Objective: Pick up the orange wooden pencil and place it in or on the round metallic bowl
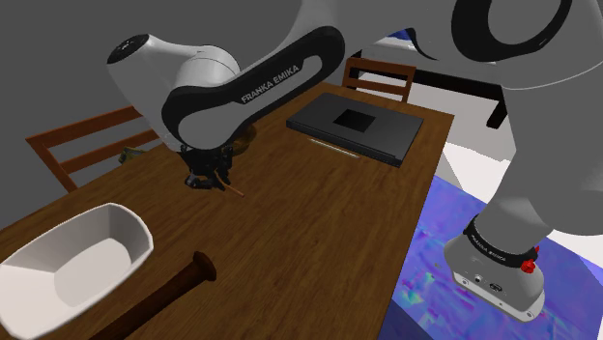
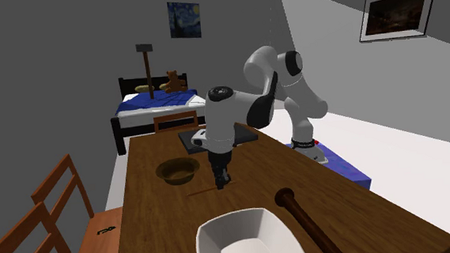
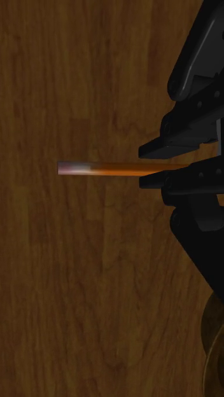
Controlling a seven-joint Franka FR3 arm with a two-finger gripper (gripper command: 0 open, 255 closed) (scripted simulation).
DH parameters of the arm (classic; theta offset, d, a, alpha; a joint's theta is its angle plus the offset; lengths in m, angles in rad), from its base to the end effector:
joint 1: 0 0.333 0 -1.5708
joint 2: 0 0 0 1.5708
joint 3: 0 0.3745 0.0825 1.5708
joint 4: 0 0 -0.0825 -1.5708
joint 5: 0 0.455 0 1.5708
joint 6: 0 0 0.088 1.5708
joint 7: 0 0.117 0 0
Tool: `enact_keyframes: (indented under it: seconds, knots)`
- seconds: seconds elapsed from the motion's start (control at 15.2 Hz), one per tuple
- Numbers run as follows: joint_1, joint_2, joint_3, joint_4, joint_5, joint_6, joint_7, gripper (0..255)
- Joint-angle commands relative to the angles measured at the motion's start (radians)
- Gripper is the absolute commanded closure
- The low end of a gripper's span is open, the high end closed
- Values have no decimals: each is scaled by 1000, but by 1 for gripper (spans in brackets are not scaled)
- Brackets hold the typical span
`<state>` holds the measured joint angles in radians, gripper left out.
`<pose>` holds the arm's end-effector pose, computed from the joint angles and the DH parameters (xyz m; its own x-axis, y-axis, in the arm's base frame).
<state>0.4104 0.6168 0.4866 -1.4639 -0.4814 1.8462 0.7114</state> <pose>0.5705 0.5403 0.3478 0.9559 0.2932 -0.0181 0.2895 -0.9296 0.2283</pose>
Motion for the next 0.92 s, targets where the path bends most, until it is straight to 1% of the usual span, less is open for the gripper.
enact_keyframes:
  seconds: [0.0,0.86]
  knots:
    - [0,-4,1,5,3,-10,-3,255]
    - [6,-52,17,108,33,-149,-45,255]
